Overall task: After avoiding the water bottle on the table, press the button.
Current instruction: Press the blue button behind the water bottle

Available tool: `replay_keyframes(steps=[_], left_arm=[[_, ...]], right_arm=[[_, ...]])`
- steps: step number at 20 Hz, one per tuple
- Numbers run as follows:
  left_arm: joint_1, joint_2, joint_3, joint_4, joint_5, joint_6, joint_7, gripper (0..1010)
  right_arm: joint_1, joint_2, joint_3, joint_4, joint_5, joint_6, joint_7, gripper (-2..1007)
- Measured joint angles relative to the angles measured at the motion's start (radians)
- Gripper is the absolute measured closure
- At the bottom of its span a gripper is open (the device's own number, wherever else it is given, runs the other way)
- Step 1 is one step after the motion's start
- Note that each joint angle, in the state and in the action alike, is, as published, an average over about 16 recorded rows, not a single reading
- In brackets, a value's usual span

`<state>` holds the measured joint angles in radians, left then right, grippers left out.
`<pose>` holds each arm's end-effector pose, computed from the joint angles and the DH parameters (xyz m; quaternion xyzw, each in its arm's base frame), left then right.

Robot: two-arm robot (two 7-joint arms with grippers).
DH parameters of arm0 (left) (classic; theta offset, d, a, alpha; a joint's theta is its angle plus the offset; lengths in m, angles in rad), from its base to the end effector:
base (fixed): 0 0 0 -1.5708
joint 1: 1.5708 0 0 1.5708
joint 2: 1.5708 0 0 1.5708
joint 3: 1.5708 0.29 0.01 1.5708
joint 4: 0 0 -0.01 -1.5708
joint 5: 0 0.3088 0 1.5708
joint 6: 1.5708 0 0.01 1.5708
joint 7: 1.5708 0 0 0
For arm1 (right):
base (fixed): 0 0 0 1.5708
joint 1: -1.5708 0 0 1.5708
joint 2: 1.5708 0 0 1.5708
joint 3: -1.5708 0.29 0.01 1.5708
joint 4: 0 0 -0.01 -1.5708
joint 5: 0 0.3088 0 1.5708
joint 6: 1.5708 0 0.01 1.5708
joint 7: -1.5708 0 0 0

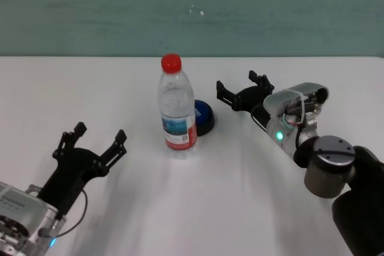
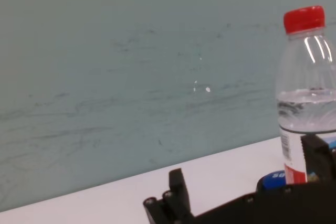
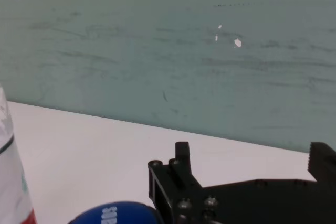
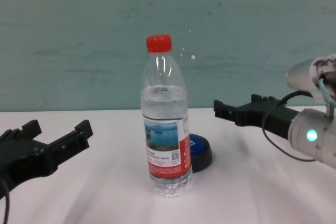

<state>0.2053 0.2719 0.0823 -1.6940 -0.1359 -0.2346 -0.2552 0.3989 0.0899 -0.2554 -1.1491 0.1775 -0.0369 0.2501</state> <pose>0.2669 0.0438 -0.3172 0.0006 -0.0845 0.5559 0.8269 0.4334 0.0361 -0.2886 -0.0058 0.0048 -0.5338 0.8455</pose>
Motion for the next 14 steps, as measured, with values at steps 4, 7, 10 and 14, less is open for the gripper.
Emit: replay_keyframes(steps=[4, 7, 10, 14], left_arm=[[0.0, 0.0, 0.0, 0.0, 0.0, 0.0, 0.0, 0], [0.0, 0.0, 0.0, 0.0, 0.0, 0.0, 0.0, 0], [0.0, 0.0, 0.0, 0.0, 0.0, 0.0, 0.0, 0], [0.0, 0.0, 0.0, 0.0, 0.0, 0.0, 0.0, 0]], right_arm=[[0.023, -0.005, -0.009, 0.035, 0.0, -0.005, 0.008, 1], [0.042, -0.01, -0.015, 0.065, -0.001, -0.01, 0.014, 1], [0.06, -0.015, -0.022, 0.096, -0.001, -0.015, 0.022, 1], [0.084, -0.021, -0.029, 0.14, -0.001, -0.022, 0.031, 1]])
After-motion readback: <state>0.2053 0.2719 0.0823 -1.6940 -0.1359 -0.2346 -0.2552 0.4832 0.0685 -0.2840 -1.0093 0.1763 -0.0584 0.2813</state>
